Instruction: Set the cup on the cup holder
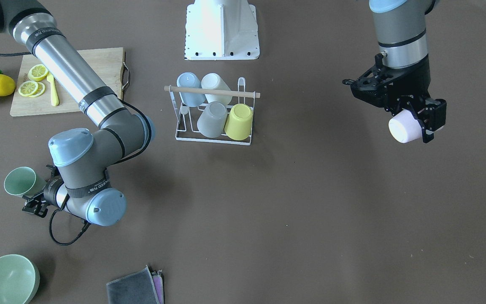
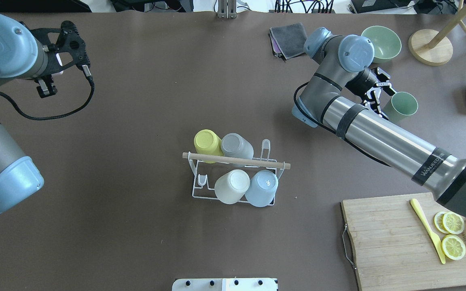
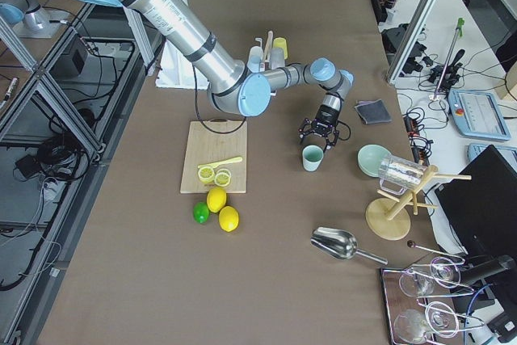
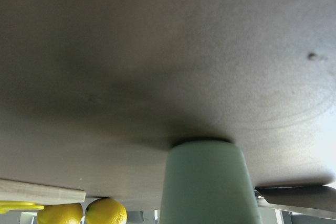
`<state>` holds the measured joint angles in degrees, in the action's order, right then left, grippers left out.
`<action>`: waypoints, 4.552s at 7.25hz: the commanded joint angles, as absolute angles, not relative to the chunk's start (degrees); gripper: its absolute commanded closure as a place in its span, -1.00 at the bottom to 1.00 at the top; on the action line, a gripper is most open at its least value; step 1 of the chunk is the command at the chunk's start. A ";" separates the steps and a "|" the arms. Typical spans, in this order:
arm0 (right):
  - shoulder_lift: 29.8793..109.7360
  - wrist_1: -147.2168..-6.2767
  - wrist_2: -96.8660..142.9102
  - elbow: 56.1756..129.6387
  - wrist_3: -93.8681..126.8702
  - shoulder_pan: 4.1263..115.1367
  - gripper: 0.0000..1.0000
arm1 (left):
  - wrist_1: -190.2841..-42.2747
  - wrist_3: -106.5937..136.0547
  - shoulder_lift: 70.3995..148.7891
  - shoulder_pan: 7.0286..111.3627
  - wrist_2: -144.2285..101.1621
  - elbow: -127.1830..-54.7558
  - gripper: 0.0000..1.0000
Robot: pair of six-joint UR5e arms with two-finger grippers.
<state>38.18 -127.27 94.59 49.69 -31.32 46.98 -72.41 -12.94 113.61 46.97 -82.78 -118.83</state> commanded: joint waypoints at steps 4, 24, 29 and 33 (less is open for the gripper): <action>38.32 -126.91 89.83 48.34 -31.82 45.88 -0.99 | -116.26 -3.27 111.28 46.50 -94.88 -112.52 0.08; 49.34 -129.99 85.43 66.00 -36.04 46.05 -0.01 | -201.36 -3.07 115.48 21.01 -97.82 -82.97 0.06; 50.72 -125.80 95.18 79.27 -37.53 51.94 0.33 | -201.27 -3.08 116.54 20.74 -97.82 -79.46 0.06; 50.89 -116.74 112.72 85.25 -36.66 57.46 0.44 | -201.18 -3.16 116.63 20.74 -97.82 -78.32 0.04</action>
